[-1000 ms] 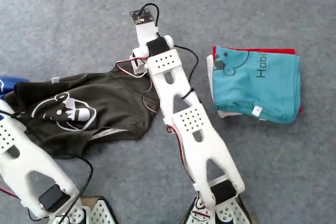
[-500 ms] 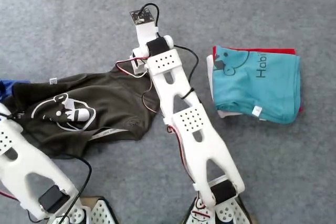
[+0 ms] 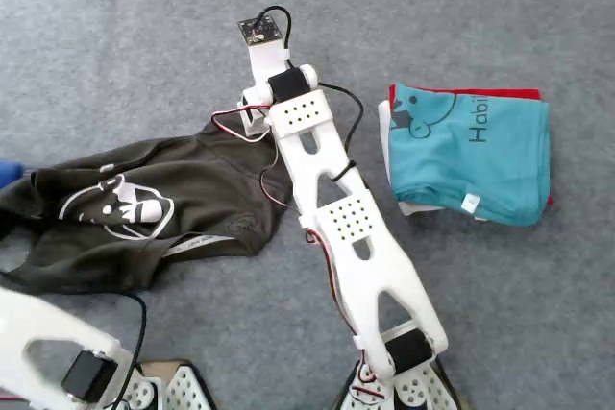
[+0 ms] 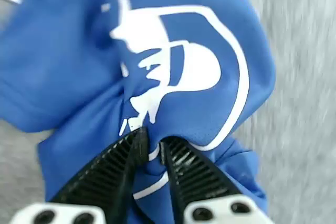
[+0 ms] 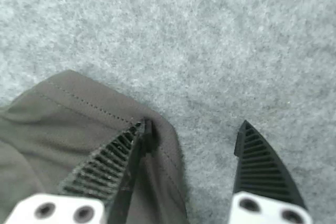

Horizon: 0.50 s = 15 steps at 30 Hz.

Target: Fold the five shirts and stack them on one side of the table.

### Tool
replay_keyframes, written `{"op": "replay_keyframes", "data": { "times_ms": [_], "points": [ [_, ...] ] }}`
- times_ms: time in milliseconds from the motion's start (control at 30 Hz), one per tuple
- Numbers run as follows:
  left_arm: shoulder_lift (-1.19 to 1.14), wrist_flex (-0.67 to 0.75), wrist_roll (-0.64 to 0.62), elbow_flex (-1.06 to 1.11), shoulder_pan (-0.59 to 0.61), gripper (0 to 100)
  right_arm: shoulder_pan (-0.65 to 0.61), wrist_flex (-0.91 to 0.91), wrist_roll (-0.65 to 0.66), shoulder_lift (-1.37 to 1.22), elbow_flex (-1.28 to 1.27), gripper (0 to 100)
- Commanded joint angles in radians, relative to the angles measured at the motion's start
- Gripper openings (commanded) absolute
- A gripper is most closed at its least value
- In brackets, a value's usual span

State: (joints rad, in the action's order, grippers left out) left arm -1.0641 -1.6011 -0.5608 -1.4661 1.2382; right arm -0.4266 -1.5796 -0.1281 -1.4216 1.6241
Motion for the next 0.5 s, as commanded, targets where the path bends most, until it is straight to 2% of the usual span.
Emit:
{"op": "replay_keyframes", "data": {
  "times_ms": [0,133,300,467],
  "points": [
    [0.012,-0.006,-0.046,-0.153,0.081,3,-0.006,0.012,-0.002,0.010,0.047,26.2],
    [0.020,-0.069,-0.063,-0.203,0.085,3,-0.006,0.012,-0.002,0.010,0.047,26.2],
    [0.026,-0.012,-0.066,-0.205,0.148,3,-0.006,0.012,-0.002,0.010,0.047,26.2],
    [0.152,-0.103,-0.064,-0.203,0.108,3,-0.006,0.028,-0.002,0.010,0.047,26.2]
  ]
}}
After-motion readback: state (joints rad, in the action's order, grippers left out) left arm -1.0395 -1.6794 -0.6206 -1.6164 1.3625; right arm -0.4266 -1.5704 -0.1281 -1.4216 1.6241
